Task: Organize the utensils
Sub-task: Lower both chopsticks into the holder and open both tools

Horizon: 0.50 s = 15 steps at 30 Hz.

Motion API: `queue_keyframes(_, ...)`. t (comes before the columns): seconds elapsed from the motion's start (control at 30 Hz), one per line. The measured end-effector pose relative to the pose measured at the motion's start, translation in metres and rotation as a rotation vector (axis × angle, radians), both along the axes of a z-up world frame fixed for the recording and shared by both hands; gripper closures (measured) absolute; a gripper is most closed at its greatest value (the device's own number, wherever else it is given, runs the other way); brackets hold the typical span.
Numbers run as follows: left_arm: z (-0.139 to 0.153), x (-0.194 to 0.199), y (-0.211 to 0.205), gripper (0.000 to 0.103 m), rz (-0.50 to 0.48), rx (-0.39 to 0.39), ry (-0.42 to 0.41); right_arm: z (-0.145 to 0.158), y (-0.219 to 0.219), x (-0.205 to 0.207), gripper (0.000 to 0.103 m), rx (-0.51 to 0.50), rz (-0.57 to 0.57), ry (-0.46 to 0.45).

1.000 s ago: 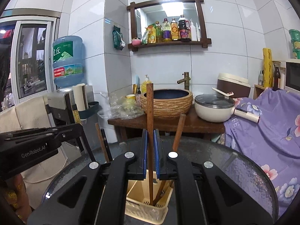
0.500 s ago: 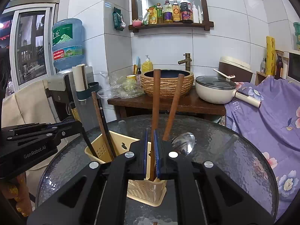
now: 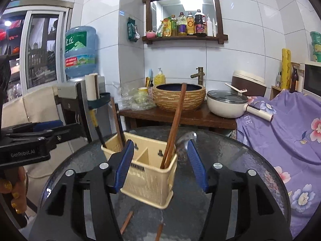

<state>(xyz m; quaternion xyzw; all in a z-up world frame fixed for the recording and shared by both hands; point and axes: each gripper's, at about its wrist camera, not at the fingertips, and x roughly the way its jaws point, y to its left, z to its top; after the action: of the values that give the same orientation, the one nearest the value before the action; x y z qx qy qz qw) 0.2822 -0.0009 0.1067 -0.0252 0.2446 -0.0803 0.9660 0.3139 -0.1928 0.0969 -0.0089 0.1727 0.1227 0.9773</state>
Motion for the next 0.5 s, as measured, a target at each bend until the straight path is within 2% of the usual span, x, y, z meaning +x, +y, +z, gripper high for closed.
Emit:
queue_keyframes(0.1, -0.015, -0.017, 0.006, 0.025, 0.024, 0.028, 0.025, -0.011, -0.006, -0.016, 0.047, -0.016, 0.005, 0.053)
queue_keyframes(0.3, -0.063, -0.039, 0.008, 0.025, 0.005, 0.082, 0.138, -0.049, -0.017, -0.035, 0.047, -0.027, 0.022, 0.215)
queue_keyframes(0.37, -0.08, -0.043, 0.007, 0.029, -0.006, 0.097, 0.184, -0.067, -0.019, -0.039, 0.047, -0.032, 0.017, 0.275)
queue_keyframes(0.5, -0.113, -0.049, 0.008, 0.039, -0.041, 0.059, 0.292, -0.099, -0.023, -0.043, 0.047, -0.024, 0.014, 0.377)
